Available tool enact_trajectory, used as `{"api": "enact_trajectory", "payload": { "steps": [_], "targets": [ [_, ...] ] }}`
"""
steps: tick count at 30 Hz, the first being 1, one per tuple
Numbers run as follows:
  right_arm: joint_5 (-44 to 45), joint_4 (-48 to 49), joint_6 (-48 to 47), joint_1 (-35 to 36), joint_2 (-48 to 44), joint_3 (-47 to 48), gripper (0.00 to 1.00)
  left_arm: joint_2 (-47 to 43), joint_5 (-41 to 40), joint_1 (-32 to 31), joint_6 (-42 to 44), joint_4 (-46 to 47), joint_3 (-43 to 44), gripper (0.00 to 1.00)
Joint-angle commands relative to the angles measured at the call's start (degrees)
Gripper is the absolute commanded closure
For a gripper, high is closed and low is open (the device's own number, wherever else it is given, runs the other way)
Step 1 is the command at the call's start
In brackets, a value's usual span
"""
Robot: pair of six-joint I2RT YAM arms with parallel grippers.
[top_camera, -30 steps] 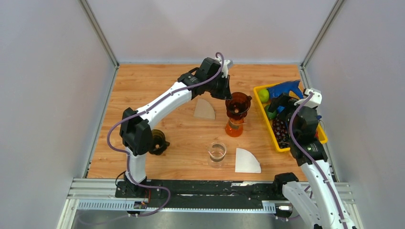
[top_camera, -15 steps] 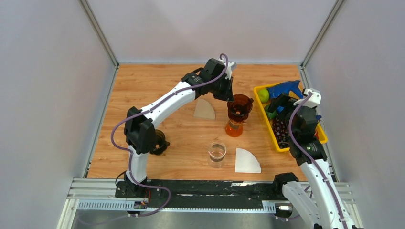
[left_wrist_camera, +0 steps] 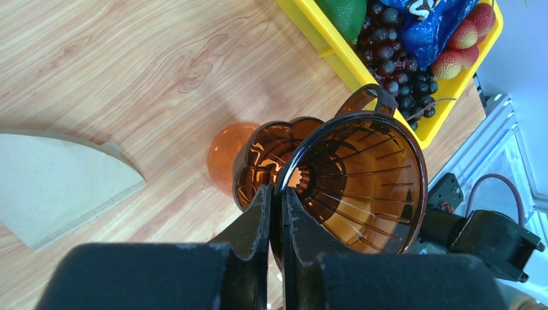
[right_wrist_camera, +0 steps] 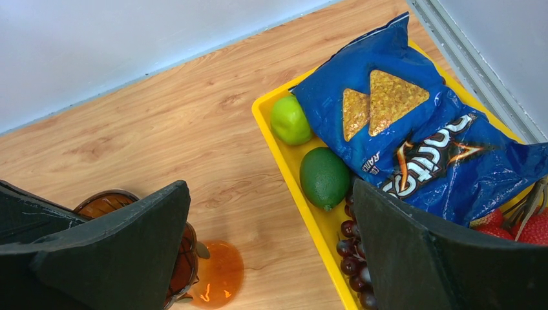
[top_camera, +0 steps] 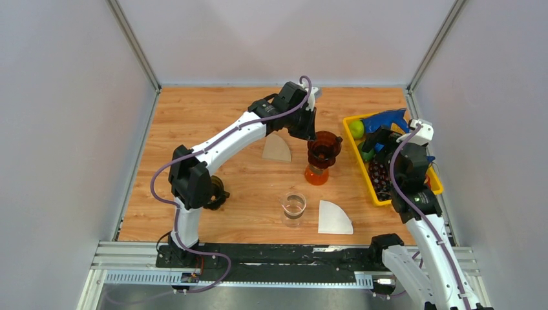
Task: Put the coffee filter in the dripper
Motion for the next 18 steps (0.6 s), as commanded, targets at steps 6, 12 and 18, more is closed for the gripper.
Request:
{"api": "enact_trajectory", "payload": {
  "steps": [6,12,18],
  "targets": [
    [0.0,1.3,0.7,-0.2,0.1,0.2,0.00,-0.5,-2.5,-0.4,2.2,-1.7,3.0,0.70],
    [-0.1,1.0,0.8,-0.2,0.0,0.4,0.00,-0.9,-1.0,-0.5,2.8,-1.2,3.2,0.40],
    [-0.5,-0.4,0.8,-0.2,0.2,1.2,0.00,-2.6,0.7,-0.6,3.9,-0.2,4.6,0.08]
  ]
}}
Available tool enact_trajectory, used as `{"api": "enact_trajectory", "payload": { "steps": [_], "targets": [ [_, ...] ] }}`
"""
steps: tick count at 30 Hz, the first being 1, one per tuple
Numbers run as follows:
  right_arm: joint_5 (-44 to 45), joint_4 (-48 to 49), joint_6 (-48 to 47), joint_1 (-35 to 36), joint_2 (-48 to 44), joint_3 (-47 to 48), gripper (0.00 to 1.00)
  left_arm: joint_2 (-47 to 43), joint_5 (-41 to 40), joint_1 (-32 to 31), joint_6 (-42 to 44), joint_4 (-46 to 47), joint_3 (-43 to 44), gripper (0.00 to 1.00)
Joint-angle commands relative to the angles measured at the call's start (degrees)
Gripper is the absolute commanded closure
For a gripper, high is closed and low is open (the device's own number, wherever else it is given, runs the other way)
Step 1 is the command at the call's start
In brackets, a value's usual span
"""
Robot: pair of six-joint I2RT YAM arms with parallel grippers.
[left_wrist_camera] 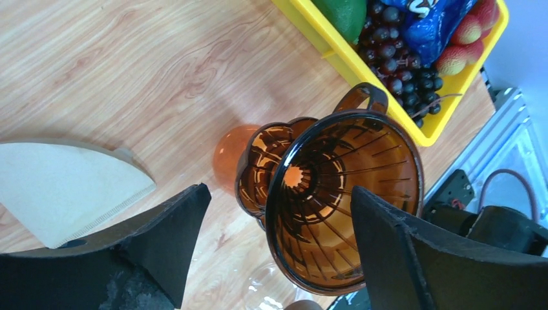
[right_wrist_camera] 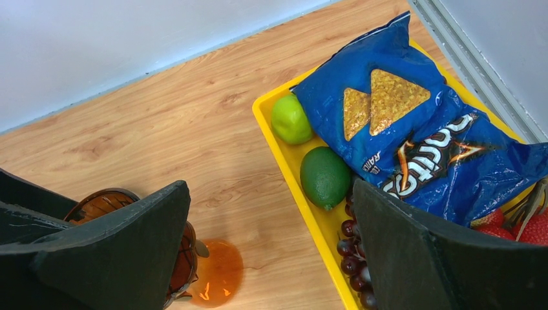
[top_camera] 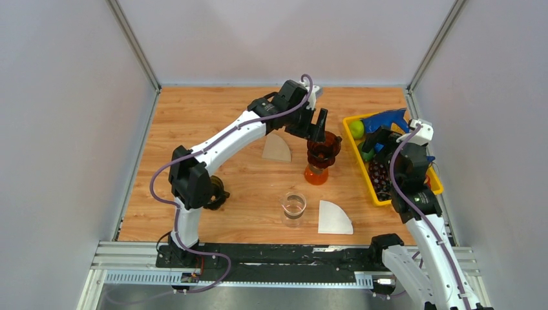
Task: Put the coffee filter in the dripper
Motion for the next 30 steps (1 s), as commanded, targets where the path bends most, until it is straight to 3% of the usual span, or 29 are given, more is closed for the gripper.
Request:
{"api": "enact_trajectory", "payload": {
  "steps": [1,5,9,16,23,27,30],
  "targets": [
    [-0.2,-1.0,0.9,-0.2,0.2,1.4,0.00,-2.9,1.7,-0.6,1.6,1.4,3.7,0.03],
    [-0.6,-7.6,4.2,-0.2,0.8,3.0,0.00,-5.0,3.2,-0.6,2.8,2.3,3.9,0.00],
    [-7.8,-19.3,6.7,-0.1,2.2,5.1,0.00,-10.2,1.9,-0.6,4.3,4.8,-1.5,0.00],
    [-24.4,-33.5,3.0,-0.2,2.0,6.4,0.00,-29.0,-15.8,-0.4,5.9,11.9,-22.8,0.00],
    [-33.4,-32.3,4.9,0.6,0.4,-1.5,0.00,-46.0,-34.7,0.4,2.1,16.3,-43.7,0.00],
    [-28.5,-29.7,8.2,6.2,1.1,-4.9,0.01,-51.3,-38.6,2.0,-2.2,14.5,-51.6,0.00],
    [-22.2,-26.8,13.5,15.3,2.7,-6.4,0.00,-54.3,-39.9,3.0,-4.8,14.0,-56.2,0.00]
  ]
}}
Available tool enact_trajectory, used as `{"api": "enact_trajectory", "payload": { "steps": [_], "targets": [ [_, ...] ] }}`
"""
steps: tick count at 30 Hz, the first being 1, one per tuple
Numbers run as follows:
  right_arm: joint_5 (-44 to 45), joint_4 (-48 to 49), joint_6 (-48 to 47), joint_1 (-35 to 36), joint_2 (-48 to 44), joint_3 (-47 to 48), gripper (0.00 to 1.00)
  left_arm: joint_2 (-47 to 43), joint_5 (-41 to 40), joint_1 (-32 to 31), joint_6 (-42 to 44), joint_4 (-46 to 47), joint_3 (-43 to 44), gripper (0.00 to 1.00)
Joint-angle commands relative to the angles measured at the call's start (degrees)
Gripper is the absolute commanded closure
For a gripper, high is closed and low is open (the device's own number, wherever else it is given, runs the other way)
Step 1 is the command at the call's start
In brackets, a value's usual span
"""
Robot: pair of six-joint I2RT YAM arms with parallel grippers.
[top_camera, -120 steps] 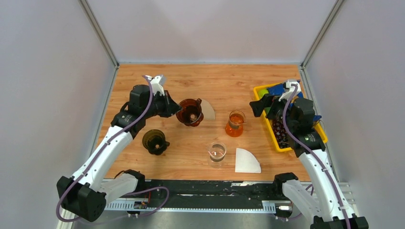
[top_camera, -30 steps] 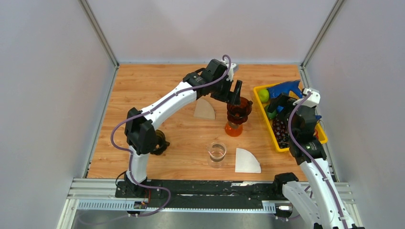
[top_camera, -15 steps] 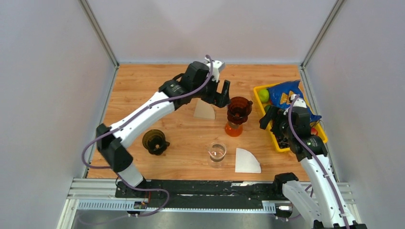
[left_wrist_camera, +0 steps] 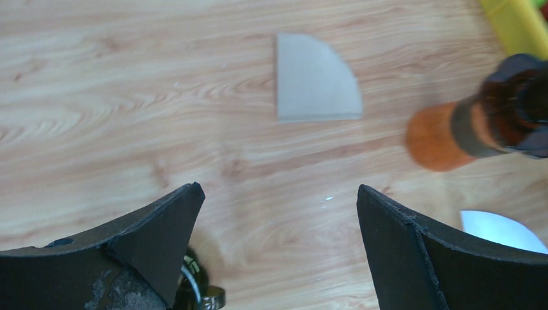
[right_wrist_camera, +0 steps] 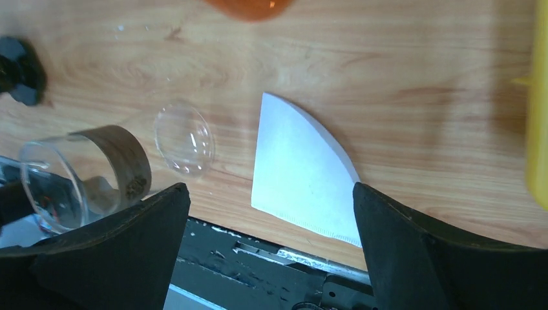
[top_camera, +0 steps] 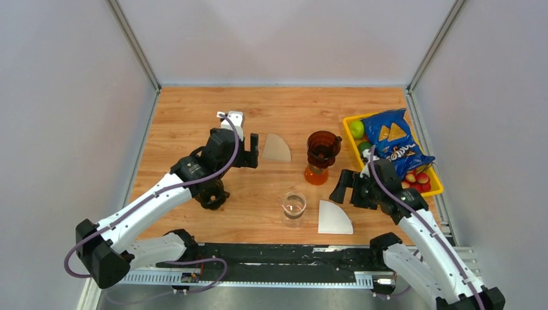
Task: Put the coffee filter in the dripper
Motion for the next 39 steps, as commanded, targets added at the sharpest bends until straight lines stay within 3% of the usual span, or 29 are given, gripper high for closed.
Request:
{"api": "enact_trajectory", "payload": {
  "steps": [1,5,13,21,28,39],
  "targets": [
    [8.6,4.7,9.3,11.6,2.1,-1.3,0.00,-5.4,-6.5,1.4,-4.9,0.0,-4.7,0.00],
    [19.6,5.2,16.0,17.2,8.5,-3.4,0.00,-7.7,-6.8,1.6,-4.7,-0.4,-6.7,0.00],
    [29.6,6.5,19.8,20.5,15.7,-3.9,0.01,-8.5,-7.5,1.6,-3.7,-0.8,-6.8,0.00],
    [27.4,8.5,23.7,20.9,14.5,-9.3,0.03,-7.9,-7.5,1.6,-3.0,-0.1,-6.7,0.00],
    [31.0,8.8,29.9,26.9,18.4,-10.0,0.08,-7.6,-7.1,1.6,-3.1,-0.1,-6.8,0.00],
    [32.4,8.8,35.7,31.2,22.5,-9.8,0.33,-7.4,-7.9,1.6,-3.2,-0.4,-7.0,0.00]
  ]
}}
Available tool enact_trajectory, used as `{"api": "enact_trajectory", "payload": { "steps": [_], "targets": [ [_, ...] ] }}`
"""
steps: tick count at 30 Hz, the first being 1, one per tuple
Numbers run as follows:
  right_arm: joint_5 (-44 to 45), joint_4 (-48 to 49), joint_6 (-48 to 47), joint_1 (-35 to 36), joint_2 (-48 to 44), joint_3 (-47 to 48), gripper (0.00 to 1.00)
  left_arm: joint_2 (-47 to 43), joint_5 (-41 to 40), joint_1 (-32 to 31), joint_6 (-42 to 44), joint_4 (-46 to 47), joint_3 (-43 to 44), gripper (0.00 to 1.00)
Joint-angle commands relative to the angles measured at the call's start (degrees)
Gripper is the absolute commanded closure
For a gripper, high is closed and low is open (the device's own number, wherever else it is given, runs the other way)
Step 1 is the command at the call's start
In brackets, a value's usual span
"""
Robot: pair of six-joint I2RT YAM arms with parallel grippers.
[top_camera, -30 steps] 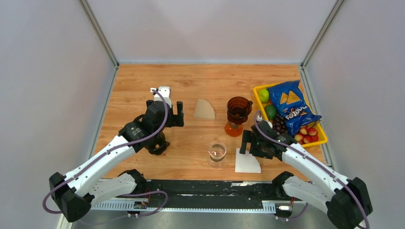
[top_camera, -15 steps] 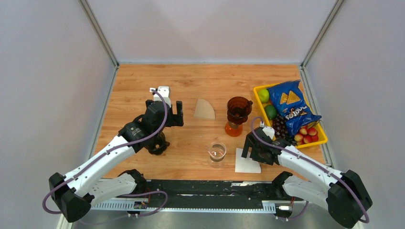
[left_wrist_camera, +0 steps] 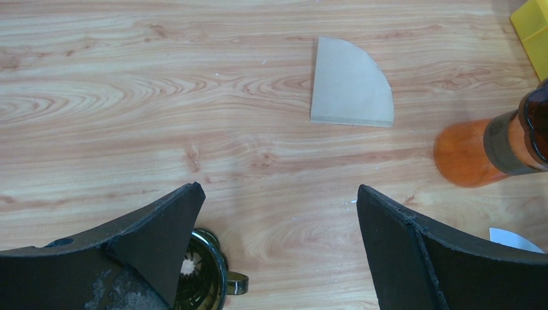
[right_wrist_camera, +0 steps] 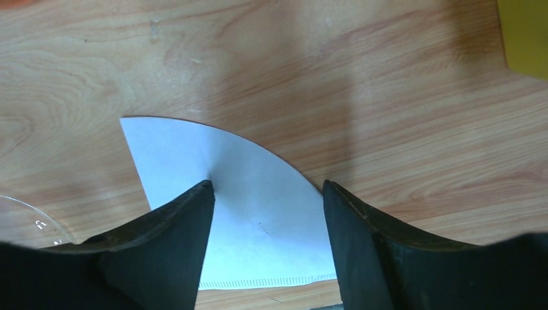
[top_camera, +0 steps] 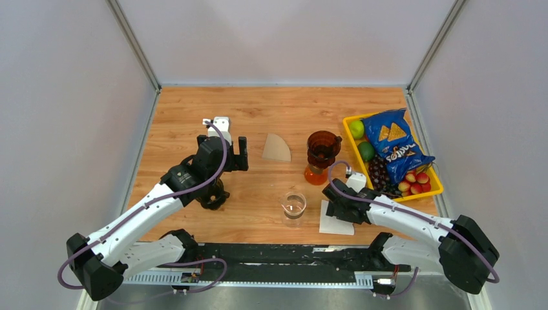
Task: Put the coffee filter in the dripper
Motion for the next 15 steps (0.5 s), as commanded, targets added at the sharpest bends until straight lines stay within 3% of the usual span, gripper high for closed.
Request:
{"api": "enact_trajectory", "payload": {
  "steps": [1,11,13,15],
  "targets": [
    [-2.5,2.6,5.5,0.8,1.0,-1.0,0.36,0.1,-1.0,0.2,0.3,1.2,0.2,0.00],
    [-3.3,2.6,8.6,0.9,0.1,-2.7,0.68,0.4,-0.9,0.2,-0.1,0.9,0.6,0.00],
    [-3.3,2.6,8.7,0.9,1.0,-2.8,0.68,0.6,-0.9,0.2,-0.2,0.5,0.8,0.00],
    [-3.3,2.5,7.5,0.9,2.0,-2.5,0.62,0.8,-0.9,0.2,-0.4,0.1,1.0,0.00]
  ]
}}
